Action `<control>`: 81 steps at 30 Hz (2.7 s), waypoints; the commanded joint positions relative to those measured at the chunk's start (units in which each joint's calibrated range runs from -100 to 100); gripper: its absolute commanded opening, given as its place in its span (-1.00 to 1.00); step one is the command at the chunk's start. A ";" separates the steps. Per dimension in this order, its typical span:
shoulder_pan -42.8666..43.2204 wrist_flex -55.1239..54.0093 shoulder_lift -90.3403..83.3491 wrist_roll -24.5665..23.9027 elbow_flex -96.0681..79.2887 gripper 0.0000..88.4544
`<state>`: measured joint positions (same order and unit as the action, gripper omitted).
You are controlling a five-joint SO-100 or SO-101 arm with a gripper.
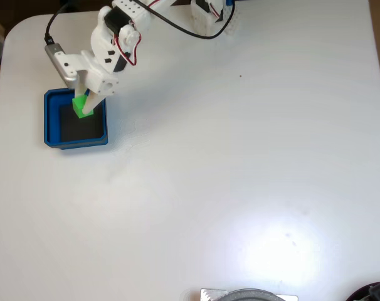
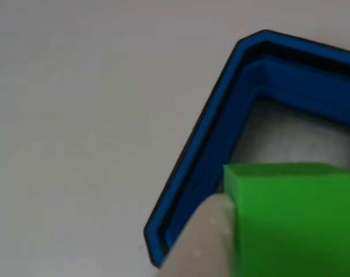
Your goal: Pick up green cube and drop it in the blue box
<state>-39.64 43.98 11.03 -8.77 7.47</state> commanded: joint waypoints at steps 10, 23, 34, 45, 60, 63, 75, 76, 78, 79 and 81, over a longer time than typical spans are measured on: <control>-3.42 -1.30 -1.08 0.24 3.21 -0.87; -3.26 -1.38 0.01 0.24 3.30 -0.87; -3.42 -10.84 4.19 0.29 3.21 -0.87; -5.25 -11.65 6.36 0.29 2.58 -0.87; -5.25 -11.57 8.04 6.35 2.58 -0.88; -5.25 -11.57 8.04 6.06 2.58 -0.88; -5.25 -11.57 8.04 6.01 2.58 -0.86; -5.25 -11.57 8.04 6.01 2.58 -0.85; -5.25 -11.57 8.04 6.01 2.58 -0.81; -5.25 -11.57 8.04 6.01 2.58 -0.79; -5.25 -11.57 8.04 5.96 2.58 -0.73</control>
<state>-44.47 33.72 19.97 -2.66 7.47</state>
